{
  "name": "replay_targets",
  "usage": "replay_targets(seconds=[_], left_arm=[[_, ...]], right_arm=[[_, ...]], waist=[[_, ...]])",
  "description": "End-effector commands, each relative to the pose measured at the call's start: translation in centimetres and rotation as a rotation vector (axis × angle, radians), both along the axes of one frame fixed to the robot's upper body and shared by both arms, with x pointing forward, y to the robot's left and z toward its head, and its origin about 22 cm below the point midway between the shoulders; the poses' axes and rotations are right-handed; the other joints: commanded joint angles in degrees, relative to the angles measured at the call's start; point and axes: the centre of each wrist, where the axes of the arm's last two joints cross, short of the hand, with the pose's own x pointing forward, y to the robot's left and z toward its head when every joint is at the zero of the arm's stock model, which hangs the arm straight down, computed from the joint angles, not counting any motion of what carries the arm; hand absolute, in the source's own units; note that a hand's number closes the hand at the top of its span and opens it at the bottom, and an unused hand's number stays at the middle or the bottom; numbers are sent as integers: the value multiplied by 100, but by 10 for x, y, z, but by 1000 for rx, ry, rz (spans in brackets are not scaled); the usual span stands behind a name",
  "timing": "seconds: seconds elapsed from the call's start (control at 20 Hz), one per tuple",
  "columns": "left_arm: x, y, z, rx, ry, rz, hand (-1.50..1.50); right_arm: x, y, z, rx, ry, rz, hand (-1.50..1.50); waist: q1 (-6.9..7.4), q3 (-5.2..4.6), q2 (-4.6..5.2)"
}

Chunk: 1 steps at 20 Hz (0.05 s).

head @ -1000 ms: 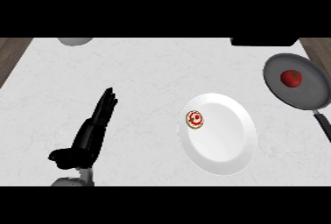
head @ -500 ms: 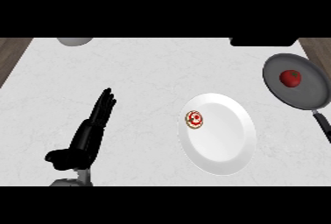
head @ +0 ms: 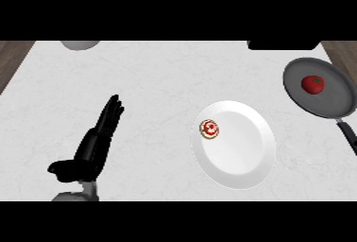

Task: Pick the tomato from the plate and place it in the pan

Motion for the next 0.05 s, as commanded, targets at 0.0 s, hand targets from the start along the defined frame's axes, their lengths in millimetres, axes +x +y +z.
replay_targets(seconds=[0.0], left_arm=[[9,6,-17,8,12,-4,0]], right_arm=[[-1,8,-10,-74,-6,-13,-150]], waist=[[-33,-4,-3]])
